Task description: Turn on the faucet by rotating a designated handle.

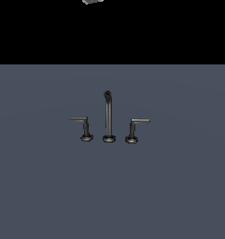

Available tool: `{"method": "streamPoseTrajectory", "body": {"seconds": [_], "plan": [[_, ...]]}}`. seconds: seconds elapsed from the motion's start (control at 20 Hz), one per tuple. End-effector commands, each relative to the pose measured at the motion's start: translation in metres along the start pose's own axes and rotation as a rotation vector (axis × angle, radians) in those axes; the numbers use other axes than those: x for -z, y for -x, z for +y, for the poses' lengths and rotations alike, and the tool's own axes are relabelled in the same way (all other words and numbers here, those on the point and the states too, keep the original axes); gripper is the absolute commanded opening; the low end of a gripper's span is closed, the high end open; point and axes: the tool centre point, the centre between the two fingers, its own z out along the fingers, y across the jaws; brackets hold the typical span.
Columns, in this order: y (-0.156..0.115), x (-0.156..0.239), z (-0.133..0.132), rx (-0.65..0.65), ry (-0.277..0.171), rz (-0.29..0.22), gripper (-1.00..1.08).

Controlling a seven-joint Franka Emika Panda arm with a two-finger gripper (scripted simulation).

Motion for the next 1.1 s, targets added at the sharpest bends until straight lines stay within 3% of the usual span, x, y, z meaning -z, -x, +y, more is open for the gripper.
{"method": "streamPoseTrajectory", "body": {"seconds": [0.0, 0.55, 1.05], "plan": [[-0.014, -0.017, -0.005, -0.069, -0.001, 0.001, -1.00], [-0.077, -0.088, -0.017, -0.363, -0.002, 0.006, -1.00], [-0.136, -0.152, -0.011, -0.628, -0.001, 0.011, -1.00]]}}
